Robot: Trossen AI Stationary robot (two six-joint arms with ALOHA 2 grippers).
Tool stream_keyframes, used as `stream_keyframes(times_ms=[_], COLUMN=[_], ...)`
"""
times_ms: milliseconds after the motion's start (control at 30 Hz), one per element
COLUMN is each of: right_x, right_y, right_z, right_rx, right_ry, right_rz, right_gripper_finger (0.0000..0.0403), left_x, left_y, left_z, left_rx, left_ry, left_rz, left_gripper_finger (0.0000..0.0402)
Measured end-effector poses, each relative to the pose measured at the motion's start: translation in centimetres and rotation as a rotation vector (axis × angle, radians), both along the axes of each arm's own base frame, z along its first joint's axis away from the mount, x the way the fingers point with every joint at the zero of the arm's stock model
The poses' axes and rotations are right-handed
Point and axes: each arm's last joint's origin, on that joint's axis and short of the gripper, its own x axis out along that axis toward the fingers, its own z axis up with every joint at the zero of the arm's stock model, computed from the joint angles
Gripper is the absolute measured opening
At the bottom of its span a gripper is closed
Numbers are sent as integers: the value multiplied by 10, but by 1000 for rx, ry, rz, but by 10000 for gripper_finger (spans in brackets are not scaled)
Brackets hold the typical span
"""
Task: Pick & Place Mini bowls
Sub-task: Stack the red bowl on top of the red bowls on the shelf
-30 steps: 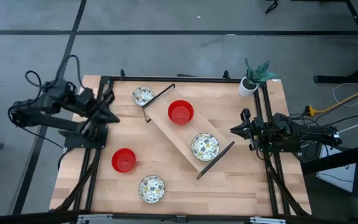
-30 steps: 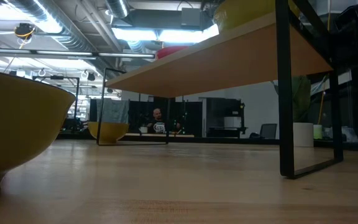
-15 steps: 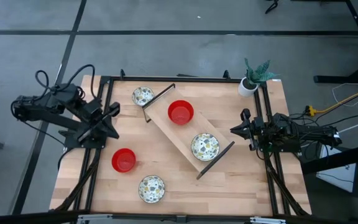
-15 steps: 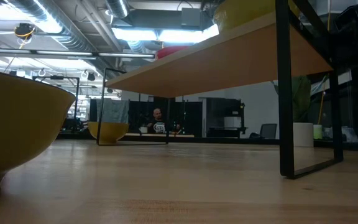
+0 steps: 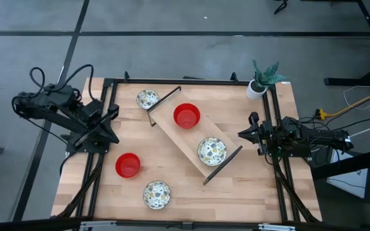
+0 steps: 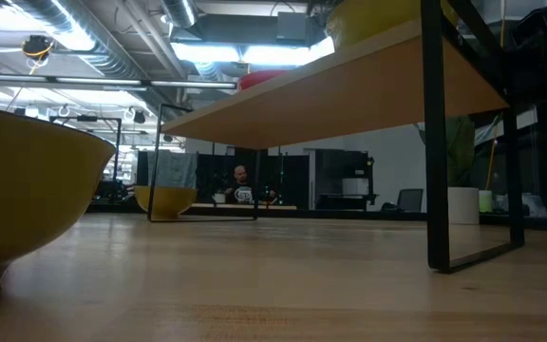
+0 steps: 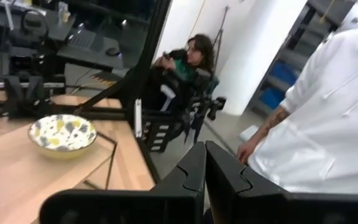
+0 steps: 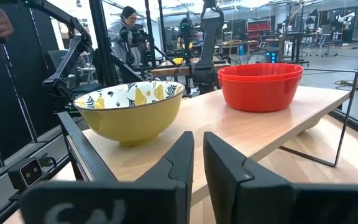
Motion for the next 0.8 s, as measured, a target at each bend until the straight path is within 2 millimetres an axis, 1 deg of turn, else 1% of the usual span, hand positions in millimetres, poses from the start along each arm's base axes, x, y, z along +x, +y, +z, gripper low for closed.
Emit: stream_keyframes(times_ms=[133,233,533,800], right_x=[0,0,0,0], right_y=[0,0,0,0], right_z=[0,0,0,0], right_rx=[-1,0,-1,0], right_ry=[0,0,0,0], right_rz=[0,0,0,0], right_gripper_finger=[39,39,39,39], left_x=[0,4,22,36], left_y=[-1,-3,-17,-41], left_z=[5,2,-18,-39], left_rx=[36,62,173,253], left_ry=[90,169,357,547], left_rz=[17,13,-62,-162], left_gripper_finger=[3,3,3,3])
